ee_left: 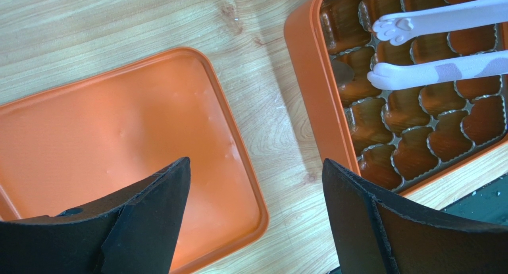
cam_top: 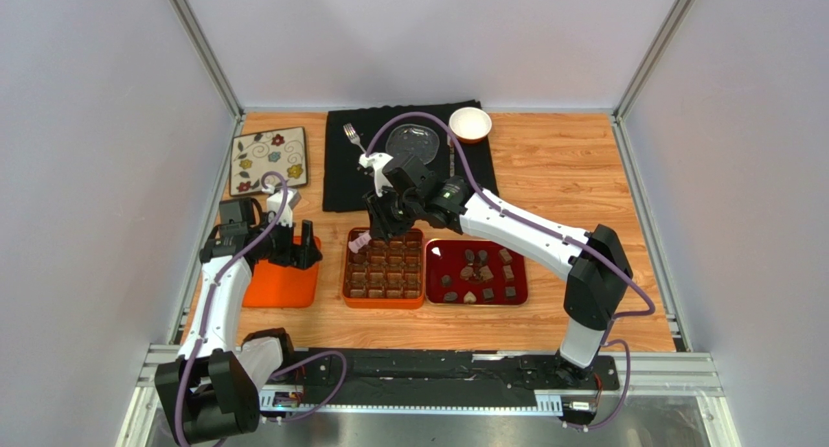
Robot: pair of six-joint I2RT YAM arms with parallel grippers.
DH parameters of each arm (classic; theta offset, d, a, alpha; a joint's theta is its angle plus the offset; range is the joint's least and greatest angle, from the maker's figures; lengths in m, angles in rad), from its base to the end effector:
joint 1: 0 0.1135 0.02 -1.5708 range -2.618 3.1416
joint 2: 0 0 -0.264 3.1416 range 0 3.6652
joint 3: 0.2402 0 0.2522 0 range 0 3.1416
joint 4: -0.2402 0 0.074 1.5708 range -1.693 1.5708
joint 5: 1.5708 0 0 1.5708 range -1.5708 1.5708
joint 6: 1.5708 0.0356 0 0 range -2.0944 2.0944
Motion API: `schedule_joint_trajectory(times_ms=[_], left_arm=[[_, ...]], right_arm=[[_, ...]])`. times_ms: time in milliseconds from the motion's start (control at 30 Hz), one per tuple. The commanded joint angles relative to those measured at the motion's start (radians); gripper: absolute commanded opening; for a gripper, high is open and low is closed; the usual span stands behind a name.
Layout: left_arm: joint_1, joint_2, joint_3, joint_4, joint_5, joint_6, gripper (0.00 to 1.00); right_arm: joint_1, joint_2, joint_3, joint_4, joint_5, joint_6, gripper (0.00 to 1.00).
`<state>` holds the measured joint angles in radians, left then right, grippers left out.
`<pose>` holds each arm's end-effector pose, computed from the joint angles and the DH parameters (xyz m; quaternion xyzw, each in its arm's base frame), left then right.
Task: Pack the chocolate
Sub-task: Pick up the fake chocolate from the plate.
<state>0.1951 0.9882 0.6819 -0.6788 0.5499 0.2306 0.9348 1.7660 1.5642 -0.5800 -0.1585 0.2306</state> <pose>0.1842 0.0174 0.2303 0.0947 0.9199 -0.1954 0.3265 0.2335 0.3257 0.3053 -0.3459 0.8533 0.2719 0.2797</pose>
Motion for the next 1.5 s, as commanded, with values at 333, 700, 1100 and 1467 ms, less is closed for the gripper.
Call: schedule_joint_trajectory(times_ms=[333,700,1100,1467], left_arm=[[0.021,0.004,0.013,0.004,0.030,0.027,0.88],[0.027,0.007,0.025,-0.007,0.036,0.027,0.88],[0.030,0.012,0.031,-0.016,0.039,0.036,0.88],[0.032,0.017,0.028,-0.027,0.048,0.045,0.88]], right_arm=[[-0.031,-0.098,-0.010,0.032,0.022,-0.008,0.29],[-0.074,-0.388,-0.298,0.014,0.108,0.048,0.23],[-0.175,-0.651,-0.513,-0.133,0.283,0.136,0.22],[-0.214,-0.668,-0.553,-0.224,0.373,0.158,0.32]])
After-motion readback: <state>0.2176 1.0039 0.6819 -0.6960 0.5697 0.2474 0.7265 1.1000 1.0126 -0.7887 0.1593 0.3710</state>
